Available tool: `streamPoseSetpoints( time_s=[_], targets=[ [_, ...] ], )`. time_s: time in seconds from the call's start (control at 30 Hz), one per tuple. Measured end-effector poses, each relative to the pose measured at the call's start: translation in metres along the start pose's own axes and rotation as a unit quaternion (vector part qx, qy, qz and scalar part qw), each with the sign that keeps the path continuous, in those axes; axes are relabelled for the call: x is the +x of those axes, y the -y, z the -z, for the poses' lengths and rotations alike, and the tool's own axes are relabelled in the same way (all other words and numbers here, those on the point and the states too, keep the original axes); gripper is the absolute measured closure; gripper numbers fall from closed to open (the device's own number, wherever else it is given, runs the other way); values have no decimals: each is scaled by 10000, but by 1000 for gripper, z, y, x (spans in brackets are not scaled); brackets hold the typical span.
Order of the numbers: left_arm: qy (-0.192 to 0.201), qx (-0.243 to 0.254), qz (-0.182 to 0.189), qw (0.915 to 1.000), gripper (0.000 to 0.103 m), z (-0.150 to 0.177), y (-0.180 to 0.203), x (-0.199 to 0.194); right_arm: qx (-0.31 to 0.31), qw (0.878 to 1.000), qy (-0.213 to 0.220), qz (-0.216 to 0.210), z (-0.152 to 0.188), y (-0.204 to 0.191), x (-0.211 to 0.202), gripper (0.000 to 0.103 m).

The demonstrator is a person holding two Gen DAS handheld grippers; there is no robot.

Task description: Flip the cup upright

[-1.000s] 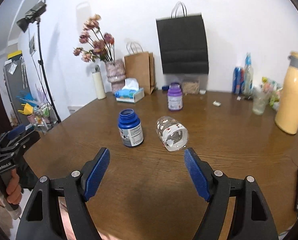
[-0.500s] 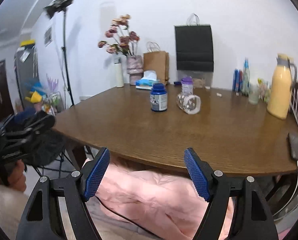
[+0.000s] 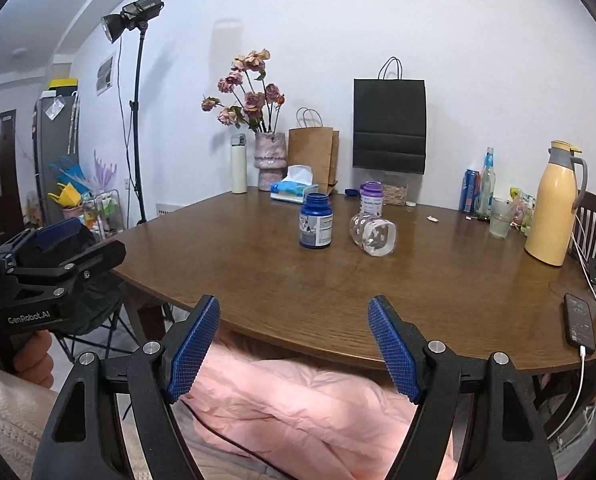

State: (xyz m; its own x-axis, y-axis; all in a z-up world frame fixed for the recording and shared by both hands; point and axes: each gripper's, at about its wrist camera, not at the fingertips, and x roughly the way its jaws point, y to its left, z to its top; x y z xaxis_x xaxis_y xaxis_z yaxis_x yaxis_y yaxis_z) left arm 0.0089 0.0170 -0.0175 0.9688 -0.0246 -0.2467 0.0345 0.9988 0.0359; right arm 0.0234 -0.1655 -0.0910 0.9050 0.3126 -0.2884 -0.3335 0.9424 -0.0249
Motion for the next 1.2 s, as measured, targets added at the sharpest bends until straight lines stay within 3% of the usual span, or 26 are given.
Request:
streamPoseSetpoints(
  time_s=[1.2],
  targets=[
    [26, 9, 69, 10000, 0, 0, 0, 0, 156, 9998, 17, 127, 1, 10, -2, 22]
  ],
)
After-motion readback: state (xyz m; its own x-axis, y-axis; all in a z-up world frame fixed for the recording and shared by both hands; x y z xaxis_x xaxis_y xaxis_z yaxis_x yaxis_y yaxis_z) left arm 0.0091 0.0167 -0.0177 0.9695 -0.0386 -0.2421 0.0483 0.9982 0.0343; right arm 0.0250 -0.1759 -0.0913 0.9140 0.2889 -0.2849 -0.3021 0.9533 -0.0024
